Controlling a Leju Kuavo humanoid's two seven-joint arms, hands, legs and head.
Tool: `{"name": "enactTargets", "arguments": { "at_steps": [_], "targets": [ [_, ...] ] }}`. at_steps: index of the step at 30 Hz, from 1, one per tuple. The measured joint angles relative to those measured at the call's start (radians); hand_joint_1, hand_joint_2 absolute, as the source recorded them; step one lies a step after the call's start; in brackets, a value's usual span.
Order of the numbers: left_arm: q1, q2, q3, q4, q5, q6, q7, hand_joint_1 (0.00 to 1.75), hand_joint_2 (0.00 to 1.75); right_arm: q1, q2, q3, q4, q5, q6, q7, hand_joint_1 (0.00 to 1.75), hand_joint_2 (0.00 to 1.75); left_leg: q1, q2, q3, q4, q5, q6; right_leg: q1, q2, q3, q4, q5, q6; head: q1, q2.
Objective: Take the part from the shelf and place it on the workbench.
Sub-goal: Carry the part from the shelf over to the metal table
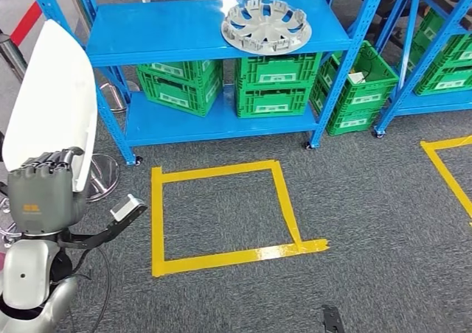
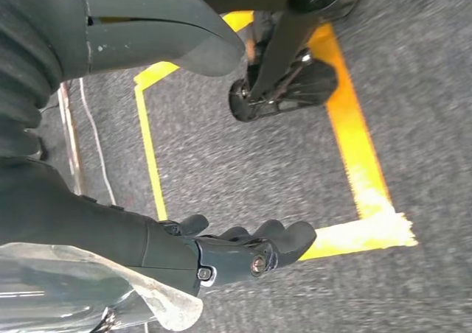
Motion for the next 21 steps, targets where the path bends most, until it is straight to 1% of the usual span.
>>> {"name": "enactTargets", "arguments": {
  "at_steps": [1,2,3,4,5,6,7,8,9,10,11,12,13,14,15,16,17,18,19,20,21],
  "targets": [
    [-0.001,-0.004,0.0,0.002,0.0,0.0,-0.007,1.75,1.75,-0.001,-0.001,-0.001,-0.002,0.003,0.002,0.001,0.0,1.75,-0.001,0.0,-0.012,0.003,0.011,-0.004,0.001,0.002,0.067,-0.084,-0.002,-0.004,0.0,0.0],
    [-0.003,-0.009,0.0,0.004,0.0,0.0,-0.015,1.75,1.75,-0.003,-0.002,-0.002,-0.004,0.006,0.005,0.001,0.0,1.75,-0.002,0.0,-0.021,0.005,0.021,-0.009,0.002,0.004,0.125,-0.167,-0.021,-0.008,0.0,0.0],
    [-0.006,-0.013,0.0,0.005,0.0,0.0,-0.023,1.75,1.75,-0.005,-0.002,-0.003,-0.005,0.009,0.009,0.002,0.0,1.75,-0.003,0.0,-0.026,0.005,0.031,-0.015,0.004,0.006,0.163,-0.227,-0.042,-0.013,0.0,0.0],
    [-0.008,-0.018,0.0,0.007,0.0,0.0,-0.031,1.75,1.75,-0.006,-0.002,-0.004,-0.006,0.013,0.013,0.004,0.0,1.75,-0.002,0.001,-0.03,0.003,0.042,-0.022,0.007,0.006,0.181,-0.263,-0.056,-0.02,0.0,0.0],
    [-0.009,-0.021,0.0,0.009,0.0,0.0,-0.037,1.75,1.75,-0.006,-0.002,-0.006,-0.006,0.016,0.016,0.006,0.0,1.75,0.0,0.001,-0.033,0.001,0.05,-0.028,0.007,0.005,0.176,-0.27,-0.055,-0.028,0.0,0.0],
    [-0.01,-0.024,0.0,0.011,0.0,-0.001,-0.041,1.75,1.75,-0.004,-0.002,-0.007,-0.006,0.019,0.02,0.008,0.0,1.75,0.002,0.0,-0.037,0.002,0.047,-0.035,0.007,0.003,0.166,-0.269,-0.046,-0.038,0.0,0.0],
    [-0.011,-0.027,0.001,0.014,0.0,-0.001,-0.043,1.75,1.75,-0.003,-0.002,-0.008,-0.006,0.022,0.023,0.011,0.0,1.75,0.003,-0.001,-0.043,0.017,0.026,-0.041,0.006,0.0,0.159,-0.27,-0.036,-0.048,-0.001,0.0],
    [-0.011,-0.028,0.002,0.016,0.0,-0.001,-0.044,1.75,1.75,-0.001,-0.002,-0.008,-0.006,0.025,0.024,0.012,0.0,1.75,0.005,-0.002,-0.053,0.051,-0.014,-0.046,0.006,-0.003,0.149,-0.272,-0.025,-0.056,-0.003,0.0],
    [-0.011,-0.029,0.003,0.018,0.0,-0.001,-0.044,1.75,1.75,0.0,-0.002,-0.009,-0.006,0.026,0.026,0.013,0.0,1.75,0.005,-0.002,-0.067,0.106,-0.065,-0.05,0.007,-0.005,0.14,-0.271,-0.016,-0.061,-0.005,0.0],
    [-0.011,-0.029,0.003,0.02,0.0,-0.001,-0.044,1.75,1.75,0.0,-0.002,-0.01,-0.006,0.027,0.026,0.014,0.0,1.75,0.006,-0.002,-0.082,0.175,-0.112,-0.054,0.008,-0.005,0.13,-0.268,-0.006,-0.064,-0.007,0.0],
    [-0.011,-0.03,0.004,0.023,0.0,-0.001,-0.044,1.75,1.75,0.001,-0.002,-0.011,-0.007,0.027,0.027,0.015,0.0,1.75,0.006,-0.002,-0.093,0.239,-0.14,-0.056,0.01,-0.006,0.119,-0.265,0.004,-0.064,-0.007,0.0],
    [-0.011,-0.031,0.004,0.025,0.0,-0.001,-0.044,1.75,1.75,0.001,-0.002,-0.012,-0.006,0.027,0.028,0.015,0.0,1.75,0.006,-0.002,-0.094,0.28,-0.145,-0.057,0.011,-0.006,0.107,-0.26,0.012,-0.064,-0.007,0.0],
    [-0.011,-0.031,0.004,0.027,0.0,-0.001,-0.044,1.75,1.75,0.002,-0.002,-0.012,-0.006,0.027,0.028,0.015,0.0,1.75,0.006,-0.002,-0.081,0.286,-0.131,-0.056,0.011,-0.006,0.094,-0.253,0.018,-0.064,-0.007,0.0],
    [-0.011,-0.032,0.004,0.028,0.0,-0.001,-0.045,1.75,1.75,0.002,-0.002,-0.012,-0.007,0.028,0.029,0.016,0.0,1.75,0.005,-0.002,-0.048,0.252,-0.106,-0.053,0.012,-0.006,0.081,-0.246,0.023,-0.062,-0.007,0.0],
    [-0.011,-0.033,0.004,0.029,0.0,-0.001,-0.046,1.75,1.75,0.002,-0.002,-0.013,-0.007,0.029,0.03,0.016,0.0,1.75,0.004,-0.002,-0.003,0.187,-0.085,-0.047,0.012,-0.007,0.071,-0.238,0.025,-0.061,-0.007,0.0],
    [-0.012,-0.035,0.005,0.03,0.0,-0.001,-0.049,1.75,1.75,0.002,-0.002,-0.013,-0.007,0.031,0.031,0.016,0.0,1.75,0.002,-0.002,0.044,0.118,-0.077,-0.041,0.013,-0.007,0.061,-0.231,0.027,-0.059,-0.007,0.0],
    [-0.014,-0.039,0.006,0.031,0.0,-0.001,-0.053,1.75,1.75,0.002,-0.002,-0.013,-0.007,0.032,0.034,0.017,0.0,1.75,0.0,-0.002,0.079,0.061,-0.077,-0.035,0.014,-0.007,0.054,-0.225,0.03,-0.055,-0.007,0.0],
    [-0.015,-0.043,0.007,0.031,0.0,-0.001,-0.059,1.75,1.75,0.001,-0.002,-0.013,-0.007,0.035,0.036,0.018,0.0,1.75,-0.002,-0.002,0.097,0.026,-0.083,-0.03,0.015,-0.007,0.048,-0.221,0.033,-0.05,-0.007,0.0],
    [-0.016,-0.048,0.01,0.032,0.0,-0.002,-0.066,1.75,1.75,0.001,-0.001,-0.013,-0.007,0.036,0.039,0.018,0.0,1.75,-0.004,-0.003,0.101,0.015,-0.087,-0.026,0.015,-0.008,0.043,-0.22,0.037,-0.044,-0.006,0.0],
    [-0.016,-0.054,0.015,0.033,0.0,-0.004,-0.073,1.75,1.75,0.001,0.0,-0.013,-0.007,0.038,0.04,0.02,0.0,1.75,-0.003,-0.003,0.097,0.009,-0.084,-0.021,0.016,-0.008,0.041,-0.22,0.042,-0.037,-0.007,0.0],
    [-0.016,-0.061,0.021,0.034,0.0,-0.006,-0.08,1.75,1.75,0.002,0.0,-0.013,-0.007,0.039,0.041,0.021,0.0,1.75,-0.001,-0.002,0.095,0.004,-0.078,-0.015,0.016,-0.007,0.035,-0.218,0.04,-0.031,-0.006,0.0]
  ]
}}
